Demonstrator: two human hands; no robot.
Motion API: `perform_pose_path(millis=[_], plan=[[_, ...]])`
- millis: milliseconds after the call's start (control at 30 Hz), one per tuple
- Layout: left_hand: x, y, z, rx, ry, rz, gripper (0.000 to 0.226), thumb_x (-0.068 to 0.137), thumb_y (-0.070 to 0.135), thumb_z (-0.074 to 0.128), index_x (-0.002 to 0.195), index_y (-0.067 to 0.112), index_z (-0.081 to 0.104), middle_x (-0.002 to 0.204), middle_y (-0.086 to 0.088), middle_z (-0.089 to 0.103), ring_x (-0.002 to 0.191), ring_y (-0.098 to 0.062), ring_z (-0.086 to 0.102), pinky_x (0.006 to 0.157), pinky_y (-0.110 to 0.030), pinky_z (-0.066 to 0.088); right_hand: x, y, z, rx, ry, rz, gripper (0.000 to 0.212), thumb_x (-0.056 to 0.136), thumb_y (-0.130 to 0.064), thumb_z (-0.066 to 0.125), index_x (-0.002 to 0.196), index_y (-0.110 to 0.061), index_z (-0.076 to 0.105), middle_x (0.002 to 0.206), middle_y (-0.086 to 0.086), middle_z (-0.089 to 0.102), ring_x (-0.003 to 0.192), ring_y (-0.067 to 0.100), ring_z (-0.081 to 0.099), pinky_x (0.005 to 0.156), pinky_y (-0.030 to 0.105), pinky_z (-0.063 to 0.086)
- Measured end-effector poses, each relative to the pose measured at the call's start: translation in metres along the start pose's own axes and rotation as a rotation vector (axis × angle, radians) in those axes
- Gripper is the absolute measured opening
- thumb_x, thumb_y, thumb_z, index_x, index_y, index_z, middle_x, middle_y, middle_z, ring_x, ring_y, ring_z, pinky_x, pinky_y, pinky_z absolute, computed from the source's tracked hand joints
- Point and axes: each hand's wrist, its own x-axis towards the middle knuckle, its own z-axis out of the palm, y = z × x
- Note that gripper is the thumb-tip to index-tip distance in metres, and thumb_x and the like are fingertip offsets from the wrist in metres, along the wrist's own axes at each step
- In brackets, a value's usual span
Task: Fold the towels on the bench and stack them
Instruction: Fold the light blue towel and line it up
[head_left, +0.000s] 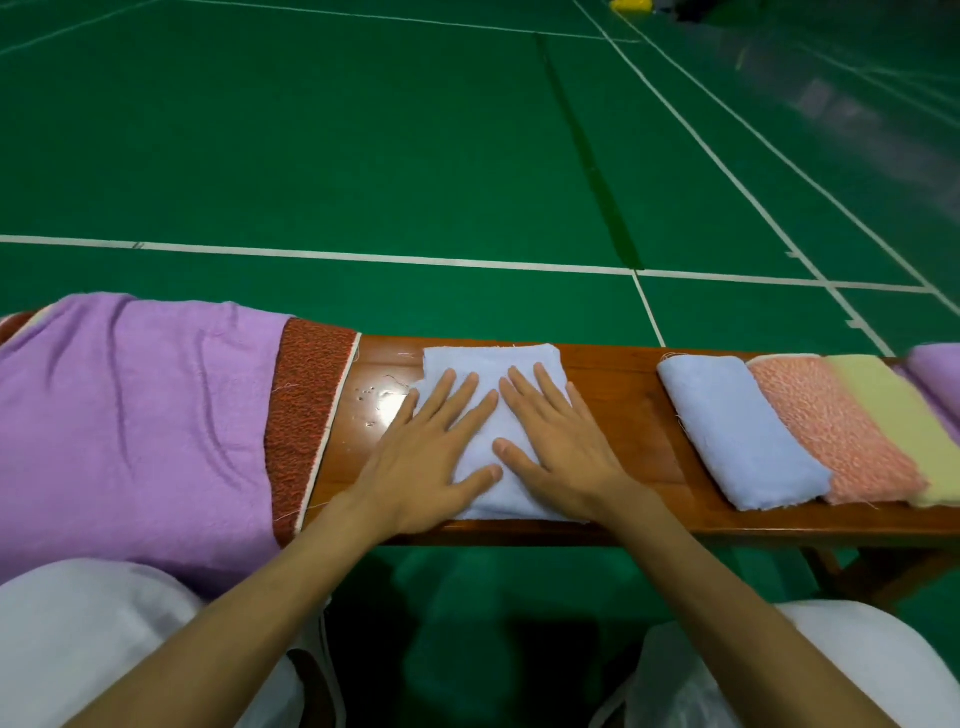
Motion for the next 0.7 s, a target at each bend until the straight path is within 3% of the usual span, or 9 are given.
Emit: perform_pose_path(millis=[133,333,500,600,700], plan=[[-0.001,-0.005,-0.002,0.020,-0.052,-0.045,0.111,0.079,0.098,0.016,0.164,0.032,-0.010,0.169,0.010,-0.022,0.154,-0.009,-0.028,0.129,-0.051,-0.002,0.004,0.011,0.002,0.061,-0.005,0.032,0.084,0.091,-0.077,0.003,0.164,-0.036,0.001,0.170,-0.011,-0.015,0.154,0.008,-0.024,0.128,0.048,-0.008],[0.001,-0.013,-0.005,-0.025,-0.059,-0.054,0.127,0.069,0.106,0.024,0.164,0.029,-0.011,0.168,0.011,-0.026,0.152,-0.008,-0.030,0.128,-0.054,-0.002,0.007,0.012,-0.001,0.033,-0.018,0.116,0.091,0.085,-0.078,0.001,0.164,-0.034,-0.004,0.170,-0.011,-0.019,0.154,0.013,-0.025,0.127,0.047,-0.010],[-0.003,-0.011,-0.008,-0.023,-0.031,-0.017,0.126,0.072,0.104,0.029,0.164,0.028,-0.012,0.169,0.008,-0.025,0.153,-0.011,-0.030,0.128,-0.054,-0.003,0.000,0.011,-0.001,0.112,0.021,0.085,0.085,0.095,-0.070,0.009,0.163,-0.024,-0.011,0.169,-0.008,-0.021,0.153,0.009,-0.027,0.128,0.043,-0.007],[-0.012,-0.006,-0.011,-0.034,0.042,0.060,0.114,0.080,0.097,0.035,0.165,0.031,-0.005,0.172,0.008,-0.016,0.156,-0.013,-0.022,0.129,-0.053,-0.001,-0.011,0.007,-0.006,0.170,0.108,0.005,0.083,0.097,-0.069,0.014,0.164,-0.024,-0.006,0.171,-0.008,-0.014,0.154,0.006,-0.022,0.129,0.044,-0.002],[-0.024,0.000,-0.013,-0.030,0.067,0.125,0.107,0.084,0.093,0.038,0.165,0.033,0.004,0.173,0.010,-0.005,0.158,-0.013,-0.016,0.129,-0.051,0.000,-0.031,0.002,-0.011,0.157,0.139,-0.102,0.090,0.098,-0.073,0.030,0.165,-0.021,-0.001,0.172,-0.008,-0.006,0.157,0.008,-0.014,0.129,0.043,0.003]])
